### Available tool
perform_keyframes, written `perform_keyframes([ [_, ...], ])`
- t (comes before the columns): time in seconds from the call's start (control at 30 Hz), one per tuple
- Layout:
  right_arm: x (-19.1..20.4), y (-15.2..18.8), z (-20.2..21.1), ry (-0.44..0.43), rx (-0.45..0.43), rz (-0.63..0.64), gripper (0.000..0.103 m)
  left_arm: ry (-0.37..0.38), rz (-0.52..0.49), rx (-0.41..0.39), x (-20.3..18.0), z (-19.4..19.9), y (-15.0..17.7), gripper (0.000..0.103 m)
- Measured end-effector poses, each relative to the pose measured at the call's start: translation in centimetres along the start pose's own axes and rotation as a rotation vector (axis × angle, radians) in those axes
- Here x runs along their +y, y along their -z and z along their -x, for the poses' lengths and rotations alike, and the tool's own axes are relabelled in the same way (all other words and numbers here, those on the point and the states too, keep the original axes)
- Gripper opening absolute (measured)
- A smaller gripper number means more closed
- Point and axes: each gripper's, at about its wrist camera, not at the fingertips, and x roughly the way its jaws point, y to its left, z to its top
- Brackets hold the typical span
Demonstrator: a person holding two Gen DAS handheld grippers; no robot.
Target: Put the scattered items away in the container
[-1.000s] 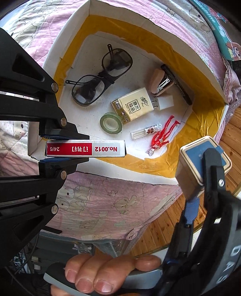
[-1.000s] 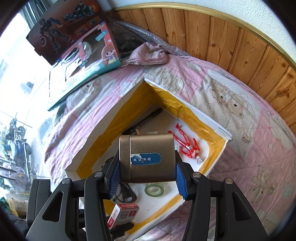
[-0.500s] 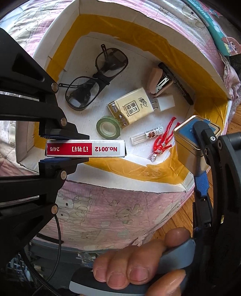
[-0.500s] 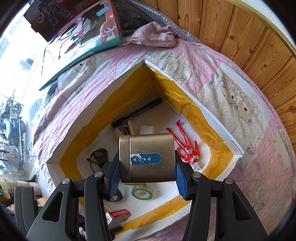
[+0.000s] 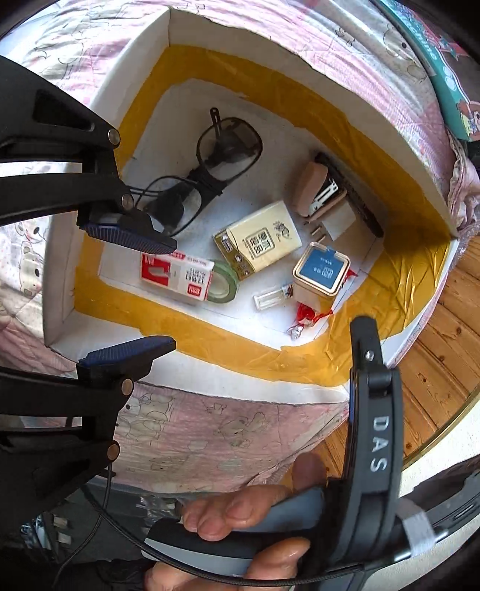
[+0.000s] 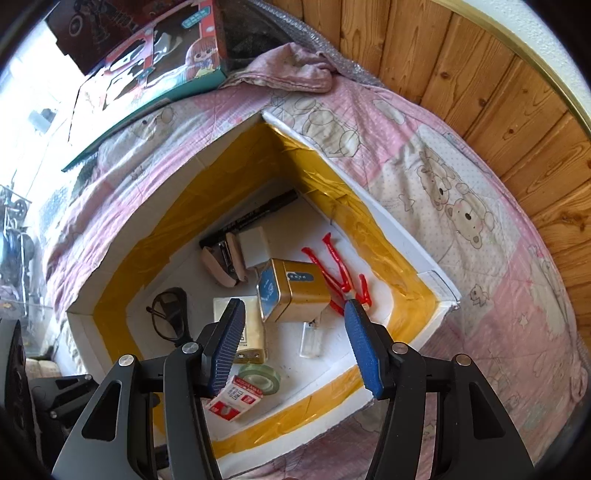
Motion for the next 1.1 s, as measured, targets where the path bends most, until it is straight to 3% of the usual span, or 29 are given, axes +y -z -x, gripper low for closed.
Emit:
perform_keyframes([
  [0.2, 0.8, 2.6, 2.3, 0.000, -0.036, -0.027, 0.059, -0.051, -0.012, -0.041, 0.7, 3.0, 0.9, 0.046],
  [0.4, 3.3, 6.4, 4.2, 0.130, -0.059, -0.003, 0.059, -0.129, -0.061, -0.104, -0.6, 5.8, 1.5, 0.047],
  [0.77, 7.4, 12.7, 5.3, 0.029, -0.006, -0.049, 0.059, -0.180, -0.109, -0.225, -2.4, 11.2, 3.0, 0.048],
  [1.1, 9.3, 15.0, 7.3, -0.033, -0.038, -0.101, 0.059, -0.169, -0.115, -0.289, -3.1, 13.8, 5.0, 0.048],
])
